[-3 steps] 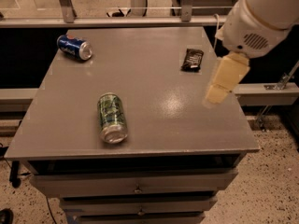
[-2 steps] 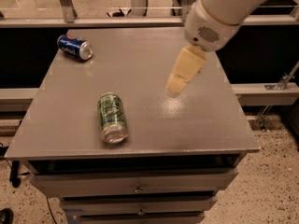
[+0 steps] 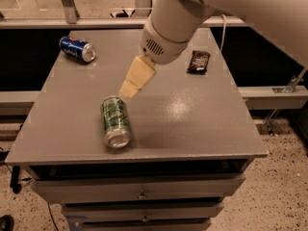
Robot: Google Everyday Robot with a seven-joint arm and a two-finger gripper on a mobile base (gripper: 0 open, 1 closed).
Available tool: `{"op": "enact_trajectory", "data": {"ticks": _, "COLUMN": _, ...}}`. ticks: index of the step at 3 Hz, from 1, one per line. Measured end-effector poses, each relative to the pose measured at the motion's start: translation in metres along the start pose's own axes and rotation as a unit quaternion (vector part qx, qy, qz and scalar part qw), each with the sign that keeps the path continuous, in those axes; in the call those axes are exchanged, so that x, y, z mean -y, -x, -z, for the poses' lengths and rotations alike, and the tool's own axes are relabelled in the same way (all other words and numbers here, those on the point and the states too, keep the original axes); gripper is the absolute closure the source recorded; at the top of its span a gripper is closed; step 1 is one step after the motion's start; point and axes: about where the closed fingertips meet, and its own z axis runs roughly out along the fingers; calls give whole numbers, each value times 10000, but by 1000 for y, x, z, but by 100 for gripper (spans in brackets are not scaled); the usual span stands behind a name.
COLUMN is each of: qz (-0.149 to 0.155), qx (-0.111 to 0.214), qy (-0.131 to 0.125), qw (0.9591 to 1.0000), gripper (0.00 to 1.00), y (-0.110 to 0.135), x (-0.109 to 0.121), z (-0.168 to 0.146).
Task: Place green can upright
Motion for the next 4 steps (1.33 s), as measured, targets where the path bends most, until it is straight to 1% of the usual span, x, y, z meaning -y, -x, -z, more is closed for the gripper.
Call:
{"op": "enact_trajectory", "data": {"ticks": 1, "qz": -449, "qx": 8, "qy": -9, "qw": 9990, "gripper": 0, "y": 0, "x": -1, "z": 0}}
{"op": "enact_trajectory", "data": {"ticks": 2, "qz": -548, "qx": 8, "qy": 68, "qw": 9985, "gripper": 0, "y": -5, "x": -1, "z": 2}}
{"op": "enact_trajectory", "data": {"ticks": 3, "qz": -569, "qx": -65, "qy": -4, "qw": 9984, "gripper": 0, "y": 9, "x": -30, "z": 1}}
{"op": "enact_trajectory", "data": {"ticks": 4, "qz": -681, "qx": -214, "qy": -174, "qw": 9973, "gripper": 0, "y": 32, "x": -67, "z": -7}}
